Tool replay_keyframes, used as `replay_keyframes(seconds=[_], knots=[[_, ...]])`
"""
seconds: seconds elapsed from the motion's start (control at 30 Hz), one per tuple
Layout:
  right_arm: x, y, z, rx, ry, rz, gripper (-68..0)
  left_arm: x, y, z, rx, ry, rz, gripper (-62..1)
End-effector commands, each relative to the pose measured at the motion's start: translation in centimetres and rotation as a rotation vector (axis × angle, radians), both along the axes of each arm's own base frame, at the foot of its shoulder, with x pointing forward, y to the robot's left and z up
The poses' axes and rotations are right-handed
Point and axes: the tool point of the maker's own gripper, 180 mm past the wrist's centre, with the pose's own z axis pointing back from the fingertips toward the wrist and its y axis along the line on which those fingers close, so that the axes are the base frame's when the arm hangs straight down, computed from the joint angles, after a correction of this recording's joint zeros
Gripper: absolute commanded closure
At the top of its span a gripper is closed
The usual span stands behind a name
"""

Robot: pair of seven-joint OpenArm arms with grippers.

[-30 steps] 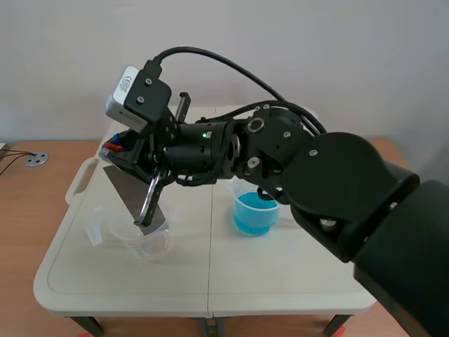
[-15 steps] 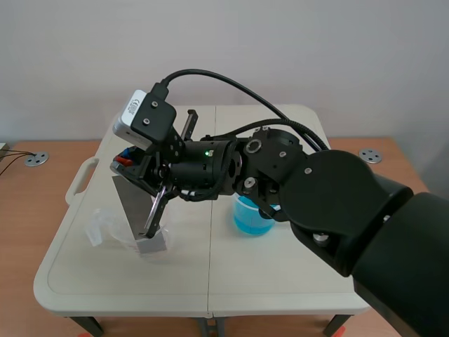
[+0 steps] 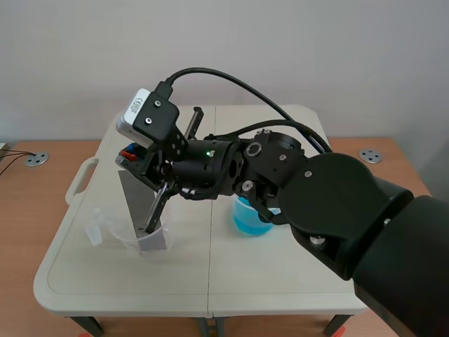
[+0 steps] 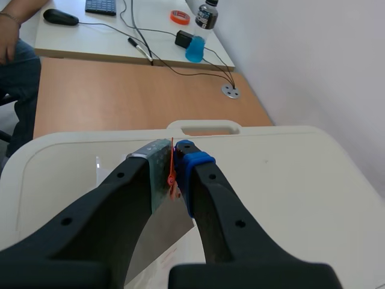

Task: Hold the metal plate by the orange handle, dip it into the blue solution, take it out and point at it, then put the plate back in the beaker on the left.
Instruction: 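Put the plate into the left beaker, then return to the home posture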

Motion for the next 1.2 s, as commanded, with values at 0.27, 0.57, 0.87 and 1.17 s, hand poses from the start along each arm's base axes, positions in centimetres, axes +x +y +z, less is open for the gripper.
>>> replay_keyframes(seconds=[0.27, 0.57, 0.87, 1.17], knots=[[0.7, -0.1, 1.3, 0.034, -0.027, -0.016, -28.4, 0.3, 0.1, 0.9, 0.005, -0.029, -0.001, -4.9], [2.2, -0.8, 1.9, 0.051, -0.067, -0.096, -50.2, 0.3, 0.1, 0.9, 0.005, -0.029, -0.001, -4.9], [3.3, -2.5, 4.8, 0.169, 0.008, -0.113, -54.5, 0.7, 0.0, 1.2, 0.013, -0.04, -0.02, -4.9], [1.3, -4.7, 6.6, 0.214, 0.085, -0.105, -56.5, 3.0, -2.7, 3.8, 0.076, -0.099, -0.184, -22.4]])
